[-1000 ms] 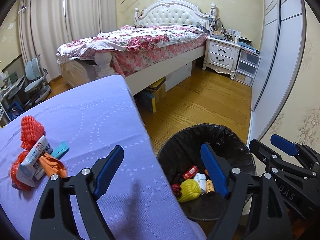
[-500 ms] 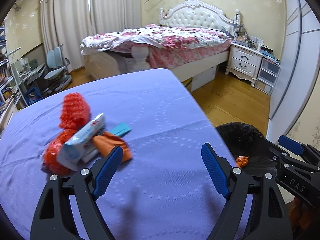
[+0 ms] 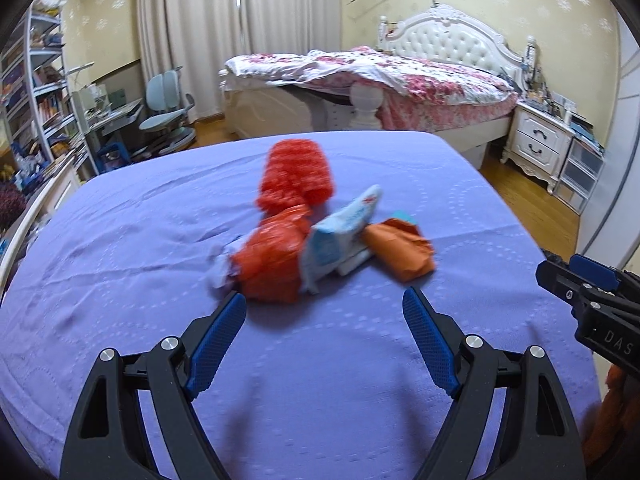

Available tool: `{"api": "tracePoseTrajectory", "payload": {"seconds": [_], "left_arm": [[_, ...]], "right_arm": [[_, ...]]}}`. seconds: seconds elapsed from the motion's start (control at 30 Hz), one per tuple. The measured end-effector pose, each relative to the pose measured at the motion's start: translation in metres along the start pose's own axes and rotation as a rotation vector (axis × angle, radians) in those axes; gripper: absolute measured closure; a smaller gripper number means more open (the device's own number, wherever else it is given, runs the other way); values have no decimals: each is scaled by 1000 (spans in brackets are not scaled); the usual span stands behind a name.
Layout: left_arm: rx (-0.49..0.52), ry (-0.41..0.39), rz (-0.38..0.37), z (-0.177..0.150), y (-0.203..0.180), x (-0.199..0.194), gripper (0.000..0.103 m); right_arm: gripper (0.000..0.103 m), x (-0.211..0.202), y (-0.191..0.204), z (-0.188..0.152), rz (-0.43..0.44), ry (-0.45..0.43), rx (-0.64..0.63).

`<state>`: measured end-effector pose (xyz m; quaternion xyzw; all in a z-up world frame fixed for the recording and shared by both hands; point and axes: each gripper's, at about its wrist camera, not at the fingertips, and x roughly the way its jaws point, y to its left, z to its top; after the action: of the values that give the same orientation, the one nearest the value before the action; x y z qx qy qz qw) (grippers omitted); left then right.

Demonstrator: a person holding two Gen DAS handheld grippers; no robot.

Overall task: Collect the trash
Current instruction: 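Move both open tools back to the trash on the table, then grasp the light blue plastic bag with the left tool while the right tool grasps the orange cloth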

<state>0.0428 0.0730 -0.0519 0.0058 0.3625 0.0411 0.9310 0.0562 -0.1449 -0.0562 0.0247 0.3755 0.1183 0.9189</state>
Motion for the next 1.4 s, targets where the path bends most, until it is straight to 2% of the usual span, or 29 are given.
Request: {"api": "tracePoseTrajectory", "payload": {"seconds": [0.2,0.37,0.57,0.93,1.13,1.27,1.4], "left_arm": [[-94,33,53,-8,48,7,23],[-156,43,74,-8,71,11,23],[-156,49,71,-4,80,16,23],[-165,67,38,10,97,34,23],[-110,70,15,17,94,41,23],[-92,86,-21,19,93,46,42],[-83,104,-58,18,91,49,71]], "right_arm": [[40,12,31,-1,25,45,-57],[40,19,50,0,35,64,-95],[40,29,66,1,39,83,-117],[40,40,72,4,31,111,-132],[39,42,74,4,33,115,-138],[39,44,77,5,37,117,-139],[39,46,80,6,39,119,-142]]}}
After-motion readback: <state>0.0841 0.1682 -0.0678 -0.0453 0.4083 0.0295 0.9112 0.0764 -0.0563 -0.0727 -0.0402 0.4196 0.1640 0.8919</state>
